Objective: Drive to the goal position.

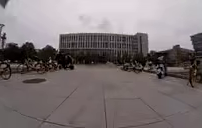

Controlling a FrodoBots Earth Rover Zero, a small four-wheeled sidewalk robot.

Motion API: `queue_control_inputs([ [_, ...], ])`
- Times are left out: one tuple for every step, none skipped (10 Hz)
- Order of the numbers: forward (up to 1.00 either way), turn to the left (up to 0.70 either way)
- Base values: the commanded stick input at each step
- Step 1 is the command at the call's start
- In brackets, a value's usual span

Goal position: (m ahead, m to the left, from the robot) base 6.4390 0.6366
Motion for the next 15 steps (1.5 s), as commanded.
queue_control_inputs([
  [0.60,0.01],
  [0.60,0.01],
  [0.60,0.01],
  [0.60,0.01],
  [0.60,0.03],
  [0.60,0.10],
  [0.60,0.15],
  [0.60,0.14],
  [0.60,0.13],
  [0.60,0.13],
  [0.60,0.11],
  [0.60,0.01],
  [0.60,0.01],
  [0.60,0.01],
  [0.60,0.01],
])
